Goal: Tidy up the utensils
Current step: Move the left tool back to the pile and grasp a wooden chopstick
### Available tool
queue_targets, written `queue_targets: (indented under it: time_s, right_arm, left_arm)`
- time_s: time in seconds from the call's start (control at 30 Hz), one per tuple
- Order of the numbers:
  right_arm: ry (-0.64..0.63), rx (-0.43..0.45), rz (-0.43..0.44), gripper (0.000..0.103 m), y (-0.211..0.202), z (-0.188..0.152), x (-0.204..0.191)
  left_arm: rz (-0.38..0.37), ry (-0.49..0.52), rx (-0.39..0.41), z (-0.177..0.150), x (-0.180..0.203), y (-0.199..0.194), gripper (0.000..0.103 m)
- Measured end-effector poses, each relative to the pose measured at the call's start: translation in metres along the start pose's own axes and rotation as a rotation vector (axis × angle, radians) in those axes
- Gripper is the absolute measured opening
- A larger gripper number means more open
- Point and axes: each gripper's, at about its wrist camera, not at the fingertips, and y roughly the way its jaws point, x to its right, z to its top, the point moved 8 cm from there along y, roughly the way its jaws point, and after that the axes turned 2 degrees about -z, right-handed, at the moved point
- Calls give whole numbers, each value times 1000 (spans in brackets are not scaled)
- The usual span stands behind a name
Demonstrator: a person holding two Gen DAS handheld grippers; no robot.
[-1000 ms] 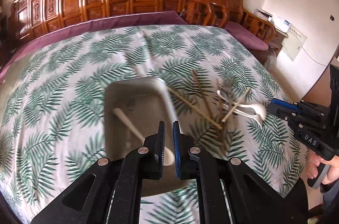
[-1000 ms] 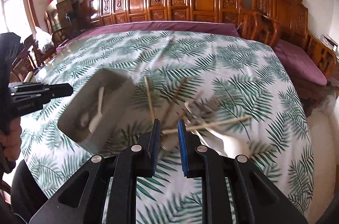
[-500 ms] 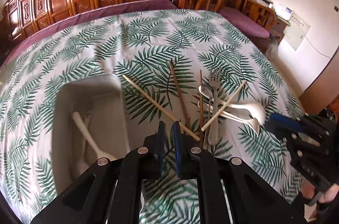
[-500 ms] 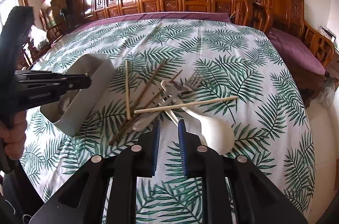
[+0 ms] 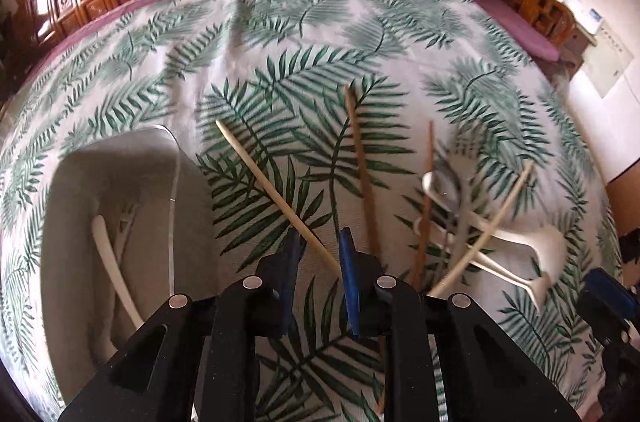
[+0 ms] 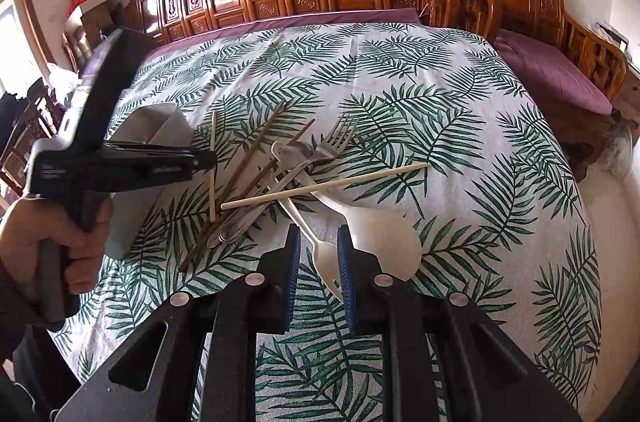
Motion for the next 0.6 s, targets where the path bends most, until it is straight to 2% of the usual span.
queue_targets:
  time_s: [0.3, 0.4, 0.43, 0.47, 0.6]
  right_arm:
    - [0, -1, 1, 22, 0, 0, 0]
    - [1, -3, -3, 22, 0, 0, 1]
    - [0, -3, -5, 22, 0, 0, 0]
    - [-1, -4, -8, 22, -1, -1, 0]
    - [0, -4, -17, 22, -3, 0, -2]
  left_arm:
    - [20, -35, -38, 2, -2, 12, 18]
    - [19, -44, -40, 2, -5, 12, 15]
    - [30, -47, -43, 1, -7, 11, 7]
    - [30, -48, -43, 0, -8, 11, 5]
    - [-24, -54, -56, -7, -8, 6, 4]
